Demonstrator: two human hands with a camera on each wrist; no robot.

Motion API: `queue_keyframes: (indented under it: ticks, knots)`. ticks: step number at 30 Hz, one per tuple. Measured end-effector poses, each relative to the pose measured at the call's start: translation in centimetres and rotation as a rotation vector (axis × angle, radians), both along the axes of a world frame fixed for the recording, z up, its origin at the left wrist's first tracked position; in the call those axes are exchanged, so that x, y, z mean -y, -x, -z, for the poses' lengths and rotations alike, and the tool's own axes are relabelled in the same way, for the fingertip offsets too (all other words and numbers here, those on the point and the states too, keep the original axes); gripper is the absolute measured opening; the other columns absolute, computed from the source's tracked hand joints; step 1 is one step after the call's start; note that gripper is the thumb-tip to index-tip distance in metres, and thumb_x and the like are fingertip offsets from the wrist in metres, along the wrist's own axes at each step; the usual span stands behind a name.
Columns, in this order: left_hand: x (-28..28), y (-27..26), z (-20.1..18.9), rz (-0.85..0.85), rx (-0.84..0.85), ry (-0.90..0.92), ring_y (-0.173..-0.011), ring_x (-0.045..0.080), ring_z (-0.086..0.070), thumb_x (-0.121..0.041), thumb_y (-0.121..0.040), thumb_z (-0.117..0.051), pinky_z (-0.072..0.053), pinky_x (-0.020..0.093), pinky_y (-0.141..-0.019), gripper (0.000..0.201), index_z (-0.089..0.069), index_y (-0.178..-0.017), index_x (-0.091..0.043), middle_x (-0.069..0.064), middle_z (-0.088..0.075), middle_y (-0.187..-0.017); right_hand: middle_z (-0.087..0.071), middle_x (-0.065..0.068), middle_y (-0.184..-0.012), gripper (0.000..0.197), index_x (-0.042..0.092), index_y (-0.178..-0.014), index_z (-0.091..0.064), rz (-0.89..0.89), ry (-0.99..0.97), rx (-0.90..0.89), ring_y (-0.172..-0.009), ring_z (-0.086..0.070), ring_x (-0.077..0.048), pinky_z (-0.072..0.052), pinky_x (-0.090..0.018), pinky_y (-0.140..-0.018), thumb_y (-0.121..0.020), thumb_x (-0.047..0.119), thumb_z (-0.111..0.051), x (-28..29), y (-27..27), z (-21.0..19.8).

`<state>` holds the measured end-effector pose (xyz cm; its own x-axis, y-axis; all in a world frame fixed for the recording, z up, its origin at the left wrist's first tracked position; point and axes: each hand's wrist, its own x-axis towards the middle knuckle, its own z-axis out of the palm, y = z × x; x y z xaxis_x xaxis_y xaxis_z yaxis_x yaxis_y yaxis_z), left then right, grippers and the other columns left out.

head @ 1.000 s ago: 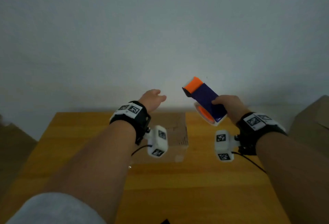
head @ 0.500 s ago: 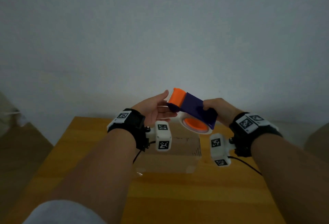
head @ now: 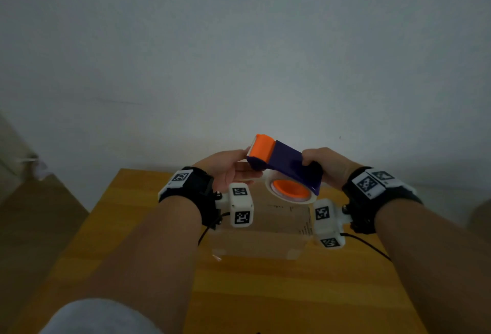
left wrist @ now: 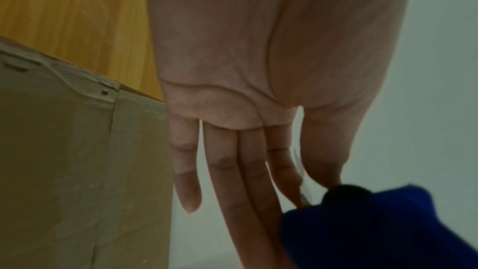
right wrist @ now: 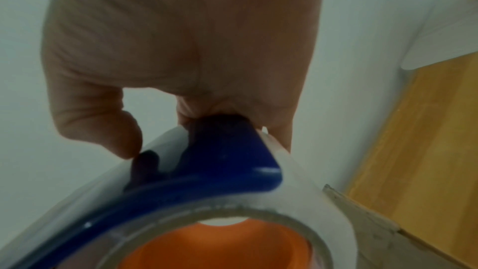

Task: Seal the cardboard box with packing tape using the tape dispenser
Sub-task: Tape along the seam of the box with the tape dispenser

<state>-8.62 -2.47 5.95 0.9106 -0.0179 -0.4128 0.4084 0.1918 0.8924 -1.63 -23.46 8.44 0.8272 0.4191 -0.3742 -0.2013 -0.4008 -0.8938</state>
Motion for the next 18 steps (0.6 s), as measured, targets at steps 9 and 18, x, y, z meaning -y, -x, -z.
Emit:
queue_keyframes:
  ticks: [9,18]
  knots:
    - [-0.4,-0.2,0.8,-0.071,-0.056,-0.087,-0.074,0.017,-0.064,-0.011,-0.096,-0.048,-0.054,0.027,-0.063,0.016,-0.063,-0.096,-0.004,0.01,-0.068,-0.092,-0.057,-0.01,-0.077,0.012,0.006,-0.073,-0.054,-0.094,0.047,-0.009,-0.065,-0.053,-0.02,-0.042,-0.026,-0.059,-0.069,0.015,-0.061,-0.5,-0.3,0.5]
    - [-0.9,-0.5,3.2,-0.294,-0.187,-0.138,-0.043,0.015,-0.06,-0.001,-0.095,-0.044,-0.05,0.019,-0.037,0.018,-0.057,-0.084,0.0,0.013,-0.058,-0.072,-0.055,0.003,-0.128,0.084,0.028,-0.139,-0.037,-0.45,0.388,0.125,-0.111,-0.059,-0.019,-0.052,-0.04,-0.096,-0.069,0.034,-0.082,-1.8,-0.3,1.2]
